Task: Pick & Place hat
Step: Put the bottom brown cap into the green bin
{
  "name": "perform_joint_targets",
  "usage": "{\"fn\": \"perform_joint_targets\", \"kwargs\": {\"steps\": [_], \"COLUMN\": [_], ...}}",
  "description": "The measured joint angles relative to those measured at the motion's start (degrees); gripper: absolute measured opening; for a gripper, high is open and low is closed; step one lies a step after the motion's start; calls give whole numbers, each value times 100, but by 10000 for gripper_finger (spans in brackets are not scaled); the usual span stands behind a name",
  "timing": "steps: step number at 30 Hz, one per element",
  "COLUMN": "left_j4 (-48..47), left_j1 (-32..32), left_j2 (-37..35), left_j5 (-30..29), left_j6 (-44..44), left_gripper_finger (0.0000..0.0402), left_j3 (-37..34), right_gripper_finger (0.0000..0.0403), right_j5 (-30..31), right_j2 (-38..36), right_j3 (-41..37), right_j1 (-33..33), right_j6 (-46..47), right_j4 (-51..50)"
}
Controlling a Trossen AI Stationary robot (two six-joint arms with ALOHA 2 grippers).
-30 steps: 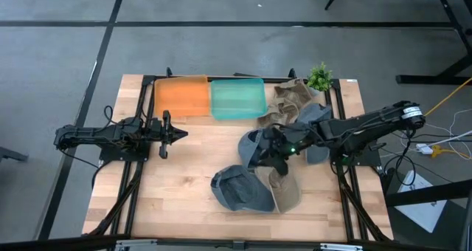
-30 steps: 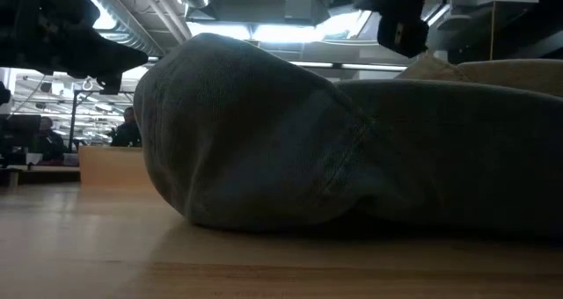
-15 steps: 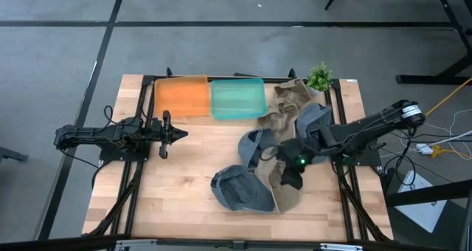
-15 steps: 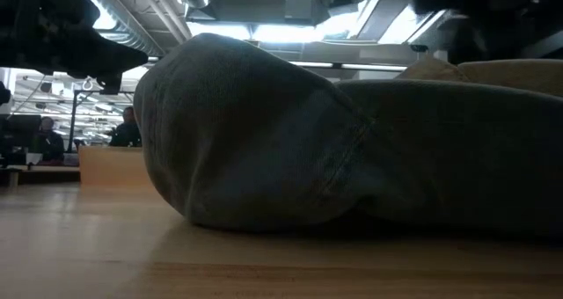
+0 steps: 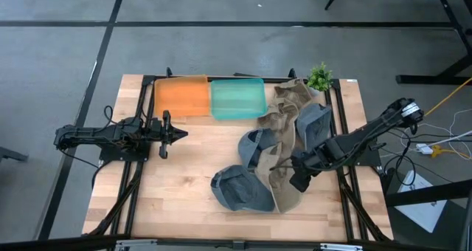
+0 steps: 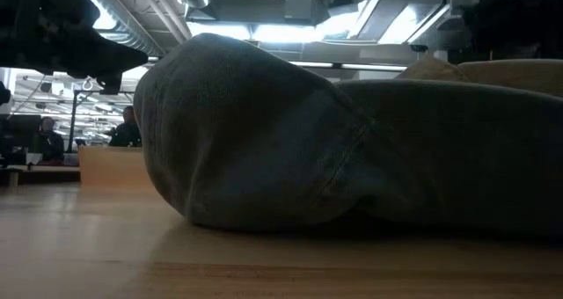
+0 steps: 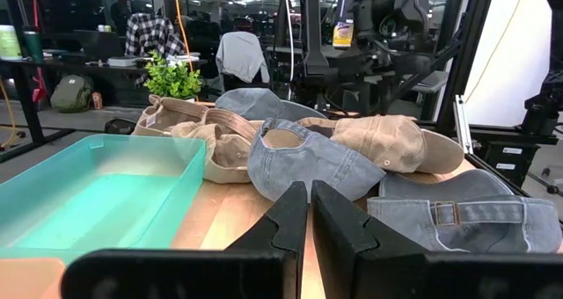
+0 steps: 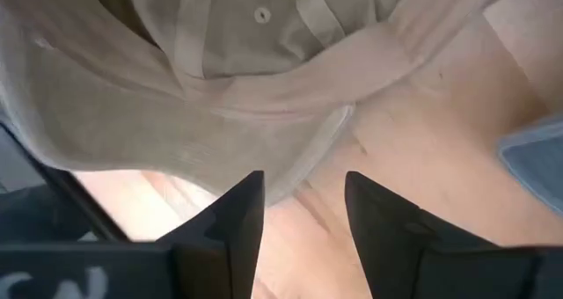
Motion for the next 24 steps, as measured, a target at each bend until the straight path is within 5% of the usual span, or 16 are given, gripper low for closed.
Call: {"fn": "perform_joint_targets", "kwargs": {"steps": [14,24], "left_j4": [0,0], "left_j1": [0,1], "left_j2": [1,1], "left_j5": [0,0], "left_j6": [0,0], "left_gripper_finger": [17,17], "left_j3": [0,-1], "right_gripper_finger": [270,280], "right_j5": [-168,-286], "right_j2": [9,422], "right_j3": [-1138,-1659], "right_j1": [89,91], "right_j6": [723,687], "right_j4": [1379,2716]}}
